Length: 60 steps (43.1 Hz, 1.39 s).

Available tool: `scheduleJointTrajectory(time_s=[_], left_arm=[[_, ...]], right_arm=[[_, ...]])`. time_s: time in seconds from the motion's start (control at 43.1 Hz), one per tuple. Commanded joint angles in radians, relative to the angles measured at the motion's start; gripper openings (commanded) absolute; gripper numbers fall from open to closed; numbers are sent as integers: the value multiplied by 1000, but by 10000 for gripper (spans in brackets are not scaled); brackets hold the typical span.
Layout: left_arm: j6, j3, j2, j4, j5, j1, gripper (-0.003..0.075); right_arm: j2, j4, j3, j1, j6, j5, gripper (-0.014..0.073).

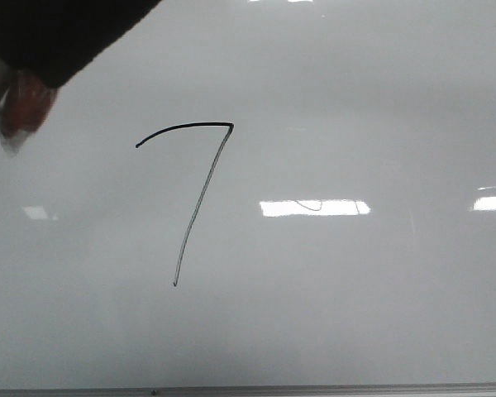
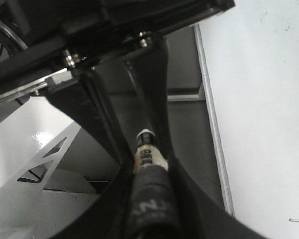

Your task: Write number 7 on whiteboard

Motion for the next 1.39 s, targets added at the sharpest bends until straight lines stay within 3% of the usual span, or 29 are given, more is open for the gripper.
scheduleJointTrajectory(time_s=[0.0,0.116,0.185,0.348,0.464,0.579,0.672,0.811,0.95,1.113,1.252,1.368], left_arm=[[-1,-36,0,-27,-23,-8,77],[-1,-36,0,-25,-17,-8,-4],[-1,-36,0,-25,-17,-8,-20],[-1,-36,0,-25,-17,-8,-20],[-11,-36,4,-23,-16,-8,-20],[-104,-36,27,4,-33,-6,-20],[-268,-36,61,107,-71,-4,-20],[-501,-49,114,274,-101,59,-20],[-558,-88,160,314,-103,202,-20],[-558,-105,205,314,-163,459,-20],[-558,-105,254,307,-244,672,-20],[-558,-105,320,307,-291,773,-20]], right_arm=[[-36,28,-35,2,-9,-28,-67],[-36,28,-35,2,-9,-29,-3],[-36,41,-35,2,-8,-29,118],[-41,102,-35,1,1,-48,521],[-58,126,-35,-6,48,-81,632],[-97,116,-33,-49,70,-89,631],[-149,114,-13,-125,98,-97,627],[-264,113,70,-265,122,-138,532],[-405,113,209,-418,161,-174,445],[-594,113,402,-602,225,-215,326],[-771,115,567,-739,257,-274,162],[-880,127,643,-793,257,-319,26]])
